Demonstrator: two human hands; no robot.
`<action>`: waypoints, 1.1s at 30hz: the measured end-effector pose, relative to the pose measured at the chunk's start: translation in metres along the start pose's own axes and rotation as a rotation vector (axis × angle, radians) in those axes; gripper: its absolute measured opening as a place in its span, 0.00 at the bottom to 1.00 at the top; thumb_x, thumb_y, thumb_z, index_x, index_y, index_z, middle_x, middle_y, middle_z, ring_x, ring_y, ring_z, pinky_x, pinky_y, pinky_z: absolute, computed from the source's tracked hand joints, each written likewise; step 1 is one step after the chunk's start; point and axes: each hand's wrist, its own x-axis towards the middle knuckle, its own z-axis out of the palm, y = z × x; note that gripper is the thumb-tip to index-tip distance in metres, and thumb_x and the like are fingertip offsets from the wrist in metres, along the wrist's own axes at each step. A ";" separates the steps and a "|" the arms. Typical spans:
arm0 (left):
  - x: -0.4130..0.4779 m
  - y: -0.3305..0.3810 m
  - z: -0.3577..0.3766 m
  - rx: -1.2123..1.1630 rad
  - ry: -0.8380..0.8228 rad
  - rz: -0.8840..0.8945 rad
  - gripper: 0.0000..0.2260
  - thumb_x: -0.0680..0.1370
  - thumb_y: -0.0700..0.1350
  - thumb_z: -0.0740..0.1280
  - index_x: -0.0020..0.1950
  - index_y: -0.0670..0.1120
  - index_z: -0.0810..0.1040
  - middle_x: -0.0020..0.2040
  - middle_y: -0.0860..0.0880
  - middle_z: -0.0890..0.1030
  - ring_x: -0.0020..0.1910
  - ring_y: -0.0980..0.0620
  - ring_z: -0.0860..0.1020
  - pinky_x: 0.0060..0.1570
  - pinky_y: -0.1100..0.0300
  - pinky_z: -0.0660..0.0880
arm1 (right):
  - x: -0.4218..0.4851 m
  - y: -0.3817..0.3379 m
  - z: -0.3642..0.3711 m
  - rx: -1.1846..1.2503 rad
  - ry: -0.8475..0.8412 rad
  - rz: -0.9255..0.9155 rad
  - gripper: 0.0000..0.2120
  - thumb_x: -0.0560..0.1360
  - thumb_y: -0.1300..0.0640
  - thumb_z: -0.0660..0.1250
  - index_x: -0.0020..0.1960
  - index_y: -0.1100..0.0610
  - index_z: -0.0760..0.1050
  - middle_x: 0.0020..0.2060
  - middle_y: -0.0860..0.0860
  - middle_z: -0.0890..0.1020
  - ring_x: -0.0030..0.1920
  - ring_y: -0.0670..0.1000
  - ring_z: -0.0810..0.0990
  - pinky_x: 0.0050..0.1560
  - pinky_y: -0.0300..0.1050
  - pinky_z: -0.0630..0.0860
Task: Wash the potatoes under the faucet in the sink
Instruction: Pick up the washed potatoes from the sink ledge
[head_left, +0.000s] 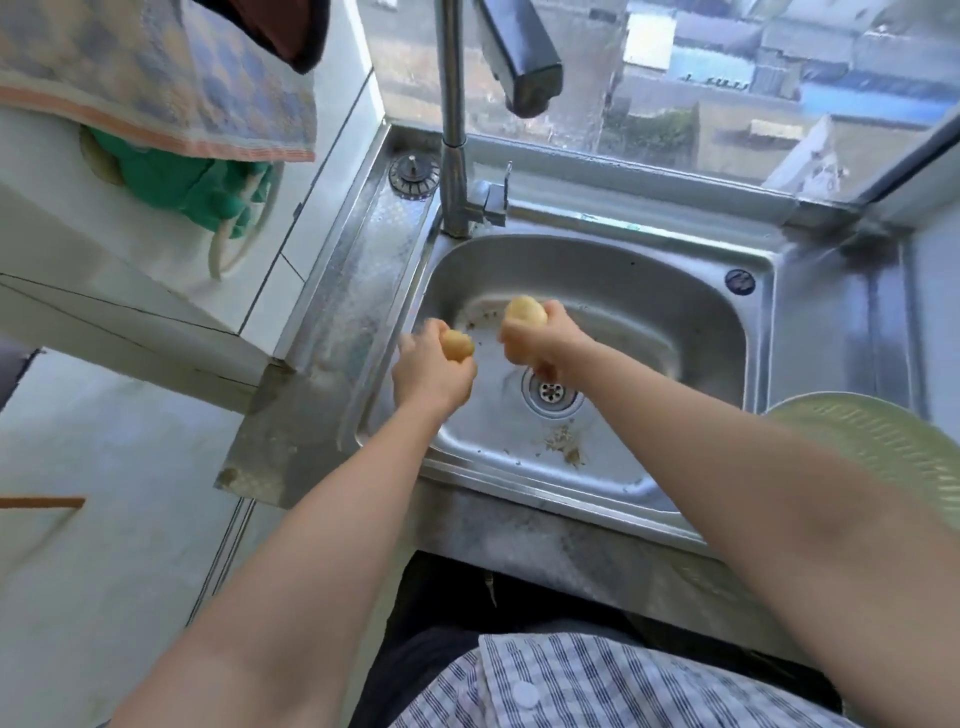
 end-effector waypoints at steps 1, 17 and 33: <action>-0.002 0.004 0.002 0.009 -0.014 0.009 0.17 0.75 0.51 0.66 0.62 0.49 0.71 0.58 0.46 0.71 0.54 0.43 0.75 0.50 0.57 0.68 | 0.002 0.006 -0.005 -0.004 0.019 0.008 0.36 0.55 0.45 0.72 0.59 0.50 0.64 0.47 0.58 0.72 0.38 0.54 0.71 0.33 0.45 0.69; -0.033 0.101 0.014 -0.260 -0.390 0.204 0.22 0.67 0.58 0.70 0.57 0.51 0.73 0.53 0.47 0.79 0.52 0.46 0.79 0.55 0.45 0.78 | -0.095 0.059 -0.081 0.315 0.257 -0.281 0.26 0.70 0.51 0.75 0.63 0.49 0.65 0.52 0.54 0.75 0.45 0.51 0.78 0.36 0.39 0.73; -0.179 0.209 0.099 0.003 -0.508 0.884 0.22 0.73 0.47 0.68 0.67 0.50 0.71 0.61 0.45 0.72 0.51 0.46 0.75 0.51 0.58 0.70 | -0.176 0.234 -0.155 -0.214 0.528 0.183 0.26 0.64 0.49 0.75 0.57 0.45 0.67 0.66 0.57 0.64 0.71 0.64 0.58 0.70 0.61 0.62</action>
